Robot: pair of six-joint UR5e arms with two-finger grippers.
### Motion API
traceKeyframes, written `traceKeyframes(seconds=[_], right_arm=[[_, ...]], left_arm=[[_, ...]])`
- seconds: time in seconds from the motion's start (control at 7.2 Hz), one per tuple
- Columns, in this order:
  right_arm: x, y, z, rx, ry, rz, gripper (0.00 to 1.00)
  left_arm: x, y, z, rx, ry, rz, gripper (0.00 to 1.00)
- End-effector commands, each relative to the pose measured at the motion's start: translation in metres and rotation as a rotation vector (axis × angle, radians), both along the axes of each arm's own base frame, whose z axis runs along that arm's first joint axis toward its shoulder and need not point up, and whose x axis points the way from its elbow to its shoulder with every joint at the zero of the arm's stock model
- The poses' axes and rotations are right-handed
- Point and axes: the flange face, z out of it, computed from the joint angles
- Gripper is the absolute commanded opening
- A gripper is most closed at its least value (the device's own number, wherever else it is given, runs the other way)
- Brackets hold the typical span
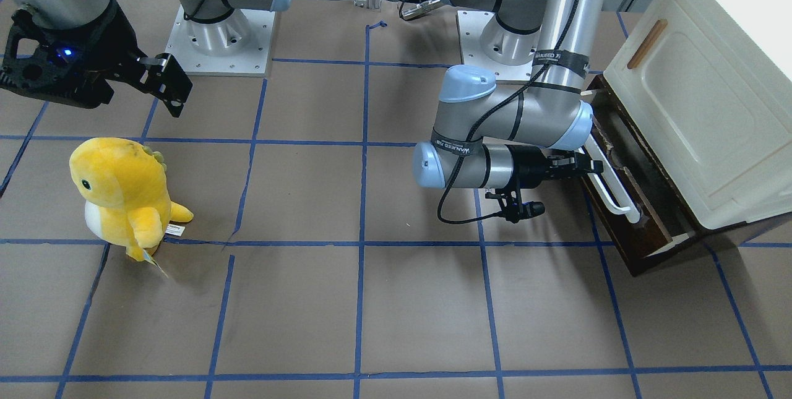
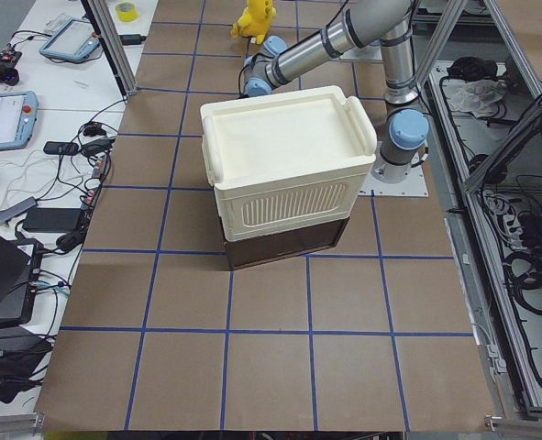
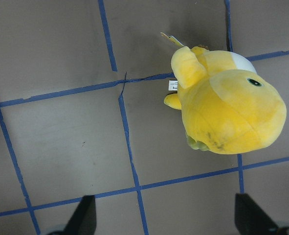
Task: Pull drawer sideways
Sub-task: 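Pull the drawer handle with the left gripper away from the cabinet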
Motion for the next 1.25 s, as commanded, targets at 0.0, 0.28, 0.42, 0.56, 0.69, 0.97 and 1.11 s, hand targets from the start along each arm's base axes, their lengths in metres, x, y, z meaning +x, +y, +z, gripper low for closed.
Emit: traceKeyframes(seconds=[0.0, 0.28, 0.42, 0.56, 0.69, 0.97, 1.11], right_arm=[[0.000, 0.000, 0.000, 0.000, 0.000, 0.000, 1.00], [0.000, 0.000, 0.000, 0.000, 0.000, 0.000, 1.00], [0.000, 0.000, 0.000, 0.000, 0.000, 0.000, 1.00], [0.000, 0.000, 0.000, 0.001, 0.000, 0.000, 1.00], [0.000, 0.000, 0.000, 0.000, 0.000, 0.000, 1.00], [0.000, 0.000, 0.000, 0.000, 0.000, 0.000, 1.00], [-0.001, 0.000, 0.000, 0.000, 0.000, -0.001, 1.00]], left_arm=[[-0.010, -0.001, 0.003, -0.010, 0.004, -0.015, 0.00], [-0.017, -0.002, 0.003, -0.009, 0.004, -0.029, 0.00], [-0.020, -0.001, 0.003, -0.007, 0.003, -0.037, 0.00], [-0.029, 0.002, 0.003, -0.006, 0.002, -0.055, 0.00], [-0.032, 0.004, 0.002, -0.003, 0.003, -0.060, 0.00], [-0.043, 0.008, 0.002, -0.003, 0.003, -0.083, 0.00], [-0.047, 0.009, 0.002, -0.001, 0.002, -0.090, 0.00]])
